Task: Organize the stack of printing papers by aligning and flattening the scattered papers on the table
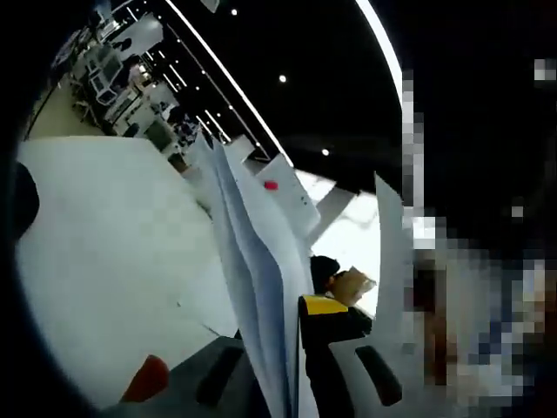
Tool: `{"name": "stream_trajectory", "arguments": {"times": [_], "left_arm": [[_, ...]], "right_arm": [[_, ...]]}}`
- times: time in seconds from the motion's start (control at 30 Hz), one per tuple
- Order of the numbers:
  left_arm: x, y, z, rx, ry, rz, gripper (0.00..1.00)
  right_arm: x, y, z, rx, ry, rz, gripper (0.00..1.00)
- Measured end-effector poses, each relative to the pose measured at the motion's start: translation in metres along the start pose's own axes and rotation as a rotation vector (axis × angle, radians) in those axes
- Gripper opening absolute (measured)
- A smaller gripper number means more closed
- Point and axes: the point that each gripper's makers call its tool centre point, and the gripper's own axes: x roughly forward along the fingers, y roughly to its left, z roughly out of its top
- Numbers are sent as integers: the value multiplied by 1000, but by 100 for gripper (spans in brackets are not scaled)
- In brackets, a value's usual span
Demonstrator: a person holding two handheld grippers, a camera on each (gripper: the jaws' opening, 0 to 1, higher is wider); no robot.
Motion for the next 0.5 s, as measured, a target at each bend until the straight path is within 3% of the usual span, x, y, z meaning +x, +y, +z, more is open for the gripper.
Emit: {"name": "stream_trajectory", "arguments": {"times": [0.1, 0.2, 0.5], "left_arm": [[0, 0, -3, -27, 4, -13, 6], [-1, 1, -2, -54, 1, -24, 6], [-1, 3, -1, -61, 3, -27, 6]], "right_arm": [[8, -27, -3, 37, 17, -7, 0], [12, -39, -9, 44, 38, -11, 0], [25, -50, -30, 73, 103, -18, 0]]}}
